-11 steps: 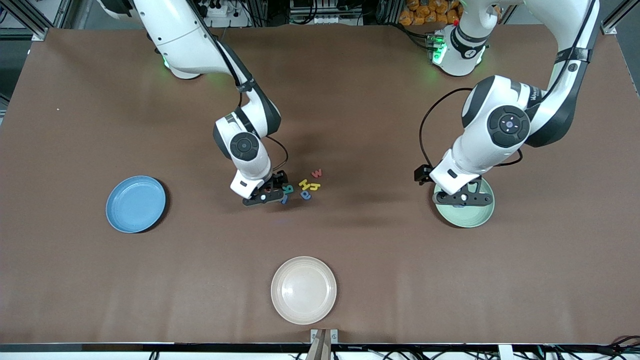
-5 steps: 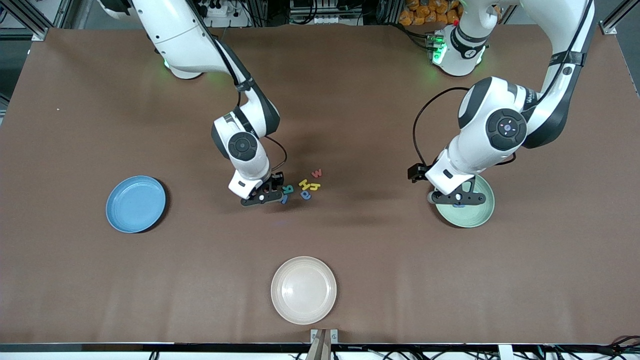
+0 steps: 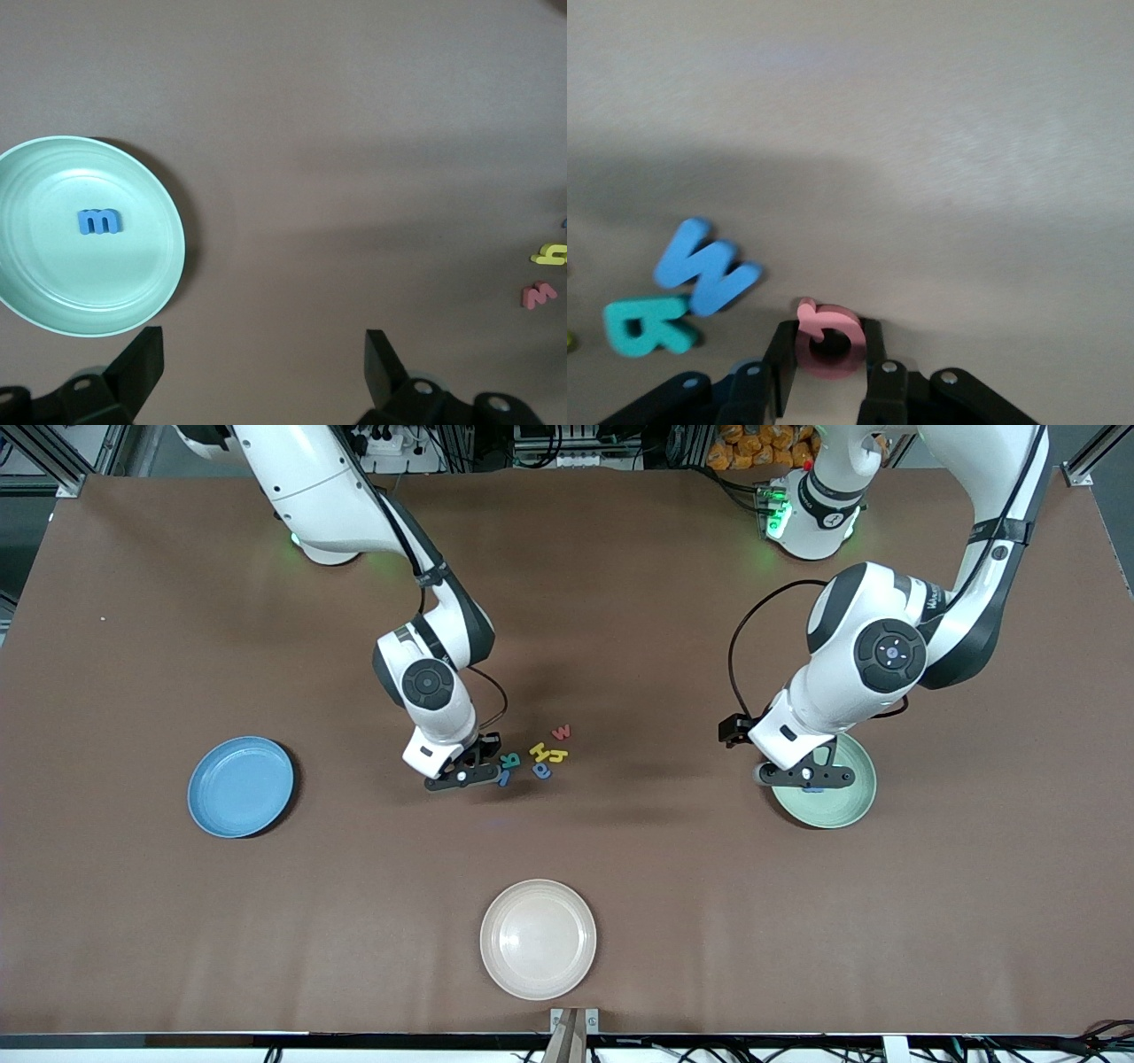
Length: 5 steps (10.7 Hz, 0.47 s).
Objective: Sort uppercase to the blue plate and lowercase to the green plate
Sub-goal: 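Close the right gripper on the pink foam Q, then drop the Q on the blue plate while the left gripper reaches letters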
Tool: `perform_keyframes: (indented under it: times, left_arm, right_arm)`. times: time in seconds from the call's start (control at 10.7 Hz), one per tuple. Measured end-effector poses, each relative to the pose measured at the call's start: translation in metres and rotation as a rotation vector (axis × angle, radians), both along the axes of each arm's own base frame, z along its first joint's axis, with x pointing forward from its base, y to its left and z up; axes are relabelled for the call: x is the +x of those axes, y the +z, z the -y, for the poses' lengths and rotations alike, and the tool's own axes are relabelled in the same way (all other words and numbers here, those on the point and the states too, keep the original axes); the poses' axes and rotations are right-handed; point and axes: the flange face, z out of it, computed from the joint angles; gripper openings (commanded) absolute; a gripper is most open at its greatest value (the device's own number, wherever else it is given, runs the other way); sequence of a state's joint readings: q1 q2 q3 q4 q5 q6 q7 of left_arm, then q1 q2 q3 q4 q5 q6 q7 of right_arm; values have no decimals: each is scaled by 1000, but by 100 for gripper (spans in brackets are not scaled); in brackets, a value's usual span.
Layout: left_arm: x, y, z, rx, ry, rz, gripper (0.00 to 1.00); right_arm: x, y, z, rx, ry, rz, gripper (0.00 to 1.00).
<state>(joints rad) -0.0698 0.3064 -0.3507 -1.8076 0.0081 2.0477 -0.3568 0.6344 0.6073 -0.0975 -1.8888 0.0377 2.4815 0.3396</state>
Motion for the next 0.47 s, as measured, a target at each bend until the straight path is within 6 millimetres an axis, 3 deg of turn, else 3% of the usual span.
perform_keyframes:
  times: [0.09, 0.47]
  left_arm:
    - [-1, 0, 4, 0, -6, 0, 100]
    - [-8, 0, 18, 0, -31, 1, 100]
  right_arm:
    - [13, 10, 13, -4, -25, 24, 0]
    - [56, 87, 84, -23, -146, 92, 0]
